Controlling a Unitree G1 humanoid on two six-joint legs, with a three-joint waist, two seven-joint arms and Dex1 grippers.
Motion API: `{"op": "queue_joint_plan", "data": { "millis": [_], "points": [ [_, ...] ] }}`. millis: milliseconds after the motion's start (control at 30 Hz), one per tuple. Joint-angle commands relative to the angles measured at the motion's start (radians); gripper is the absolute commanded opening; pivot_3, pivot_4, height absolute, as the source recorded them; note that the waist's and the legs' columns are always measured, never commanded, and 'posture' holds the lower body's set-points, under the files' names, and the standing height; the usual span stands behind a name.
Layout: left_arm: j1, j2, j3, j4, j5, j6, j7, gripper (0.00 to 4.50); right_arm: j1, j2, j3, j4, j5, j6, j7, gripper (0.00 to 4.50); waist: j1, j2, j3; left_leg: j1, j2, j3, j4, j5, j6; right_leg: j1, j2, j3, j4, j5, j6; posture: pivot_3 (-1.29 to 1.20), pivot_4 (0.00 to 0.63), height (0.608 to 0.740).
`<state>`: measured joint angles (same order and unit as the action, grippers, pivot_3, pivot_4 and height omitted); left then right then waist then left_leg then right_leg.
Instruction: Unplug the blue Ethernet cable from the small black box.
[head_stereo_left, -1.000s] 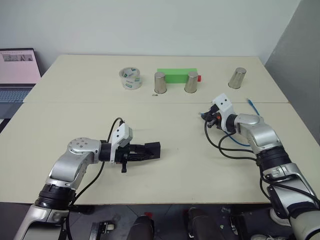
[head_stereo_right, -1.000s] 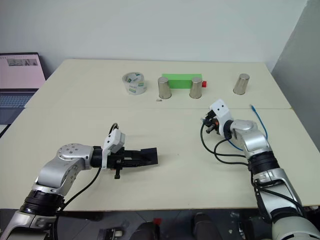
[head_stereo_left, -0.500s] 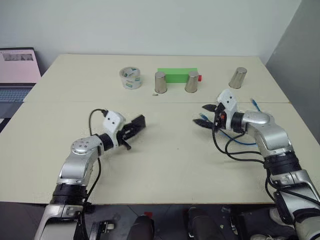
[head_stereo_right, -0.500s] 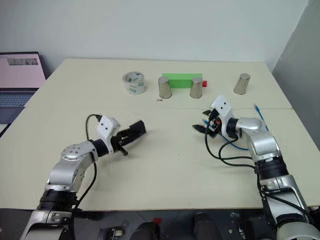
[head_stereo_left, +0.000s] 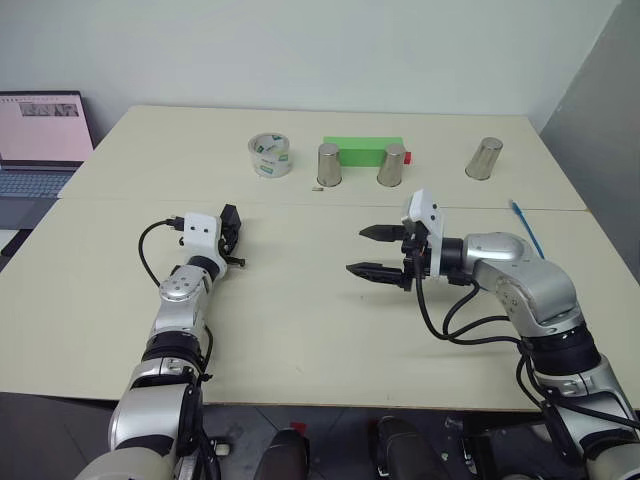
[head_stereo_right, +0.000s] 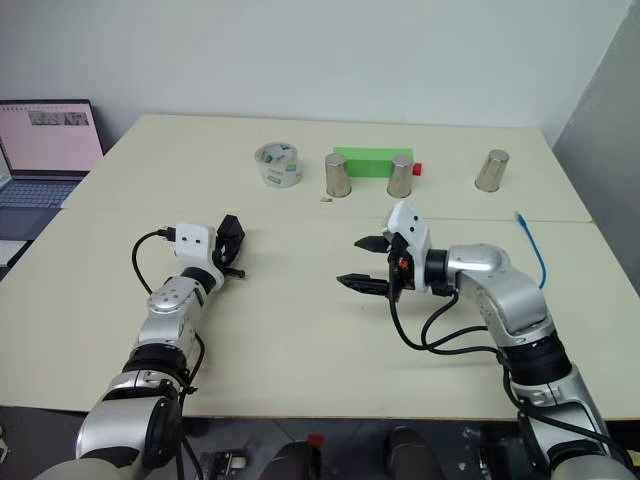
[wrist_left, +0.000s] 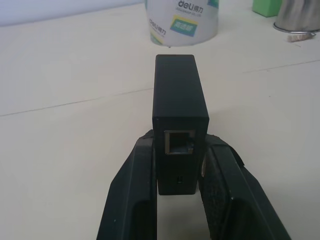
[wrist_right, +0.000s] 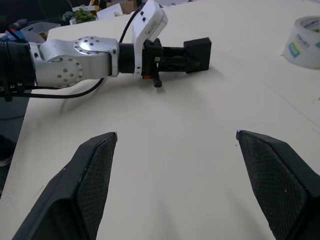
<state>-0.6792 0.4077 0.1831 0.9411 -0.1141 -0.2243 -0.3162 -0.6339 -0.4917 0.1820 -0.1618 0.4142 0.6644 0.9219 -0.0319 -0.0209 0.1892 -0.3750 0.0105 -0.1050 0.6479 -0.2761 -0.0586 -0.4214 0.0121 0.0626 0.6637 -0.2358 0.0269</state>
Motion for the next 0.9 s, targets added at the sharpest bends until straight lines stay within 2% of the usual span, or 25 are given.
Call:
{"op": "queue_joint_plan", "data": {
  "millis": [33,200,333,433,533,600,767,900],
  "points": [
    [-0.002,-0.002,0.038,0.021,-0.039,-0.033,-0.029,2.07,0.005,-0.005,-0.008,-0.051,0.006,-0.002,-0.005,4.07,0.000,0.000,0.000,0.000,0.000,0.000,0.000,0.000,0.000,0.000,0.000,0.000,0.000,0.000,0.000,0.00,0.150,0.740],
    [0.073,0.002,0.057,-0.066,-0.065,0.015,-0.053,3.07,0.023,-0.010,-0.009,-0.077,0.010,0.013,-0.016,4.07,-0.004,0.000,0.000,0.001,0.000,0.000,0.000,0.000,0.000,0.000,0.000,0.000,0.001,0.000,0.000,0.00,0.150,0.740],
    [0.219,0.034,0.046,-0.328,-0.068,0.183,-0.050,4.05,0.047,-0.020,-0.021,-0.098,0.011,0.025,-0.027,4.07,-0.015,0.000,0.000,0.001,0.001,0.000,-0.001,0.000,0.000,0.000,0.000,0.001,0.001,0.000,0.000,0.00,0.150,0.740],
    [0.351,0.084,0.044,-0.601,-0.105,0.339,-0.105,4.05,0.084,-0.041,-0.046,-0.110,0.008,0.027,-0.043,4.07,-0.024,0.000,0.000,0.002,0.001,0.000,-0.001,0.000,0.000,0.000,0.000,0.001,0.001,0.000,0.000,0.00,0.150,0.740],
    [0.475,0.173,0.056,-0.857,-0.174,0.441,-0.220,4.05,0.136,-0.075,-0.104,-0.120,0.032,0.031,-0.047,4.07,-0.023,0.000,0.000,0.001,0.002,0.000,-0.001,0.000,0.000,0.000,0.000,0.000,0.001,0.000,0.000,0.00,0.150,0.740],
    [0.529,0.245,0.081,-0.965,-0.221,0.512,-0.291,4.05,0.170,-0.111,-0.146,-0.121,0.042,0.031,-0.035,4.07,-0.018,0.000,0.000,0.001,0.002,0.000,-0.001,0.000,0.000,0.000,0.000,0.000,0.001,0.000,0.000,0.00,0.150,0.740],
    [0.570,0.410,0.152,-1.047,-0.291,0.612,-0.430,4.05,0.212,-0.221,-0.234,-0.080,0.050,0.019,-0.001,4.07,-0.008,0.000,0.000,0.002,0.001,0.001,-0.001,0.000,0.000,0.002,0.000,0.000,0.000,-0.004,0.004,0.00,0.150,0.740],
    [0.603,0.489,0.170,-1.084,-0.332,0.640,-0.540,4.05,0.226,-0.284,-0.279,-0.061,0.061,0.017,0.022,4.07,-0.011,0.000,0.000,0.006,0.001,0.005,-0.002,0.000,0.000,0.002,0.001,0.004,0.000,-0.004,0.004,0.00,0.150,0.740]
  ]
}}
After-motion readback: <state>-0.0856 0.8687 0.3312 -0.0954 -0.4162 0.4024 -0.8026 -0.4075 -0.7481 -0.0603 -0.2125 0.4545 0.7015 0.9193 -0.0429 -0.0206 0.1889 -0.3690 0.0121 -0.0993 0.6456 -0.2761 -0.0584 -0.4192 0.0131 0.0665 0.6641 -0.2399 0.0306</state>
